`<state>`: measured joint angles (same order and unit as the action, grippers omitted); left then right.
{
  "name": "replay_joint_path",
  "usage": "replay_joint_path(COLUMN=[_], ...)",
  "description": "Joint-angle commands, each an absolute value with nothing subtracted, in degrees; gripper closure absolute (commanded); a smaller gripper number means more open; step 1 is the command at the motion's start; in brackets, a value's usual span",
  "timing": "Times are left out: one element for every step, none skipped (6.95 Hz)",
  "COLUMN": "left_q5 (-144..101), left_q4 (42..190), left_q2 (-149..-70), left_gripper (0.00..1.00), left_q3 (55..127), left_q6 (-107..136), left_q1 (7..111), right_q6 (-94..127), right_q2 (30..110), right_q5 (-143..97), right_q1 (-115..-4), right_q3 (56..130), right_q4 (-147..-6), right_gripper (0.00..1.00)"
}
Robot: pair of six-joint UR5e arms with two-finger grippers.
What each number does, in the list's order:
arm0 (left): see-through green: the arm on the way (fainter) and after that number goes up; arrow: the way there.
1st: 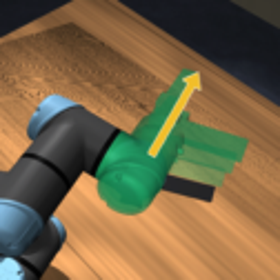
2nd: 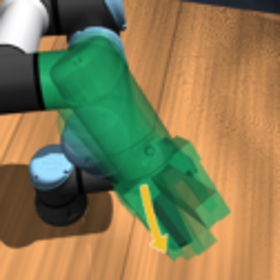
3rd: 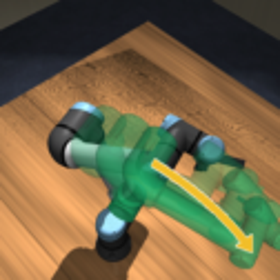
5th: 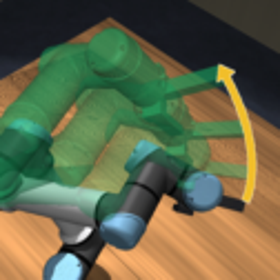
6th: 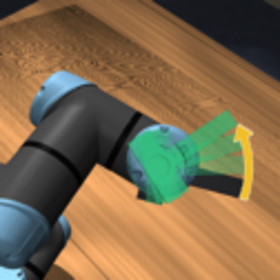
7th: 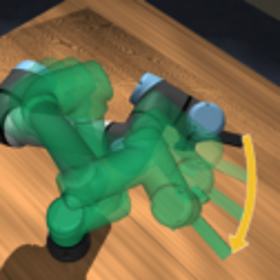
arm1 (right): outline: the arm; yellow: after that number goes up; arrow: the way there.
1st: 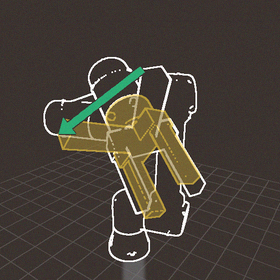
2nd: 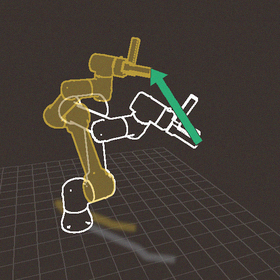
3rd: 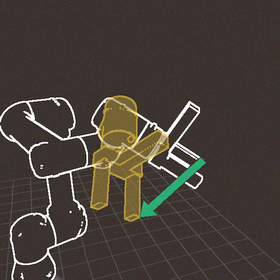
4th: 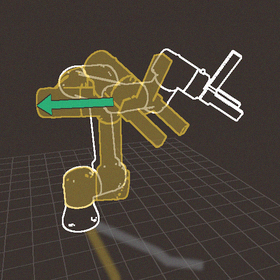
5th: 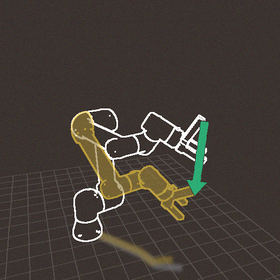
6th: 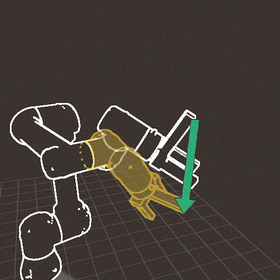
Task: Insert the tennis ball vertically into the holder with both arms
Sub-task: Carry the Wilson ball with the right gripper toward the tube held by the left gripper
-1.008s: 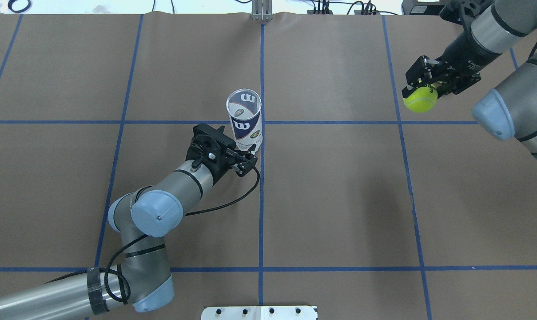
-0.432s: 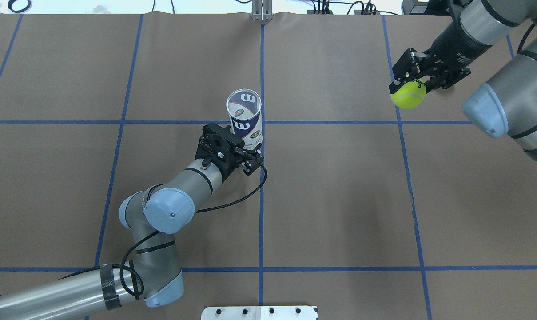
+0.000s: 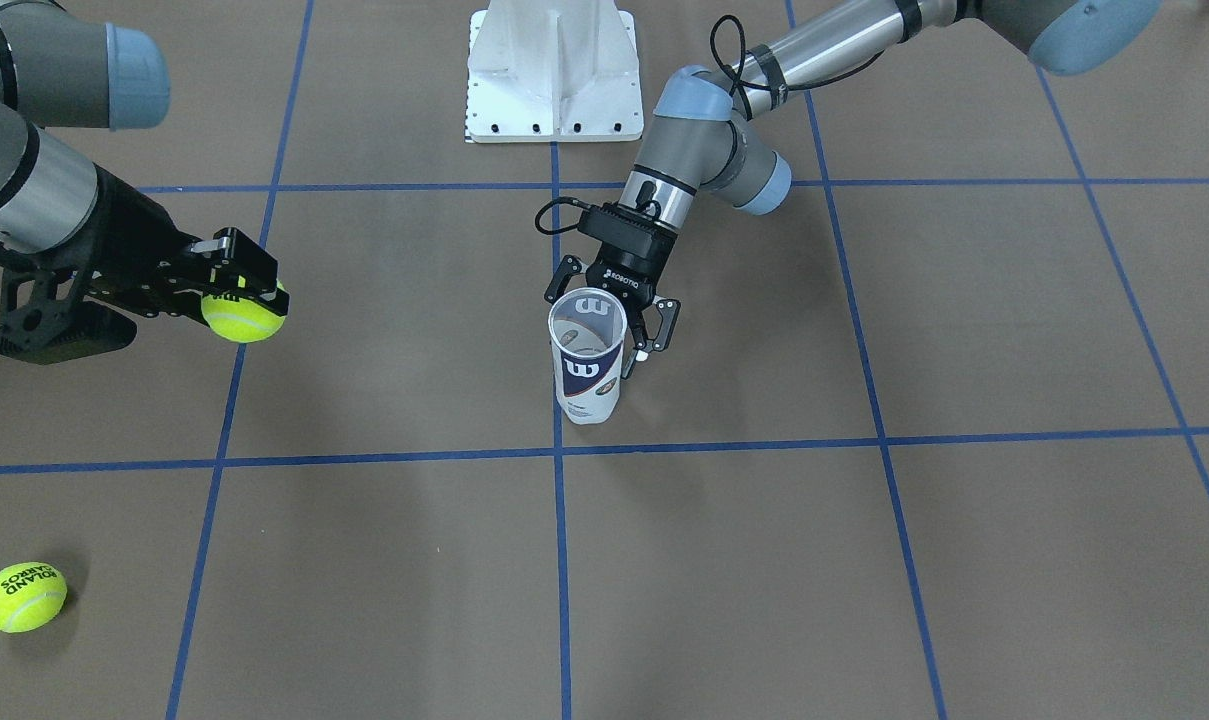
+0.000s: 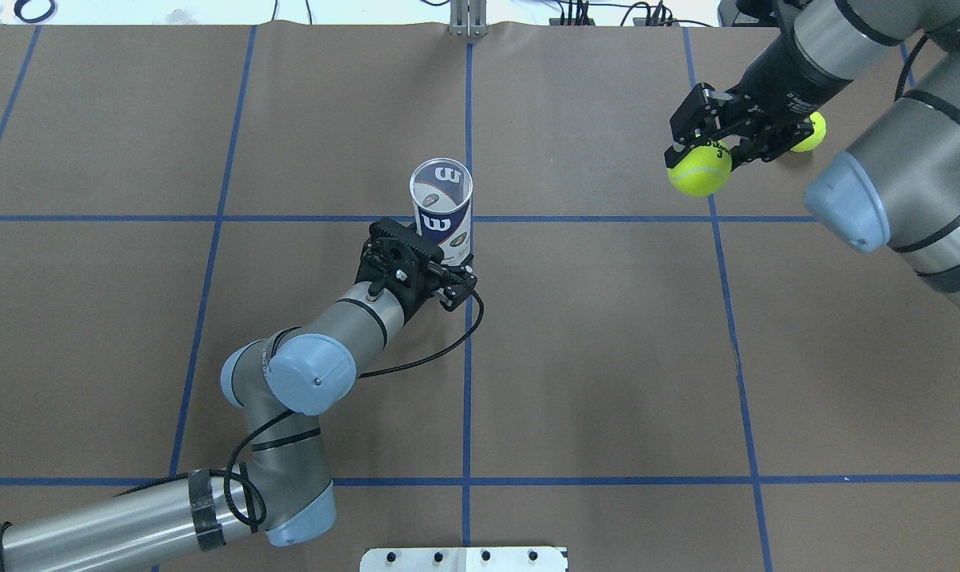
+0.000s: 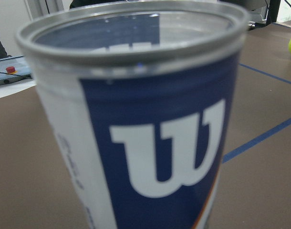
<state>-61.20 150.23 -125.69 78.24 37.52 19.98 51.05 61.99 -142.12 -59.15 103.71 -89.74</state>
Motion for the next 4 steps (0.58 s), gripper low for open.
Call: replay_joint_path(left_q5=[-61.17, -61.17, -61.17, -61.17], left_q4=[150.29, 150.29, 150.29, 150.21], left_q2=[-126.38, -126.82, -126.83, -127.26], left_gripper=[0.02, 0.02, 0.02, 0.02], left_q3=[77.26, 76.65, 76.55, 76.03], left_q6=[37.53, 37.53, 37.53, 37.53], left_q1=[20.30, 20.39, 20.65, 20.74], right_q6=[54.66, 56.84, 58.34, 58.53], right_q2=[59.60, 58.46, 57.49, 57.13], right_q5=[-142.03, -142.03, -142.03, -142.03], right_q1=[-57.84, -57.31, -57.04, -56.87], right_q3=[103.89, 103.97, 103.97, 103.97], right_q4=[-89.74, -89.65, -89.65, -89.65], right_gripper=[1.00, 1.00, 1.00, 1.00])
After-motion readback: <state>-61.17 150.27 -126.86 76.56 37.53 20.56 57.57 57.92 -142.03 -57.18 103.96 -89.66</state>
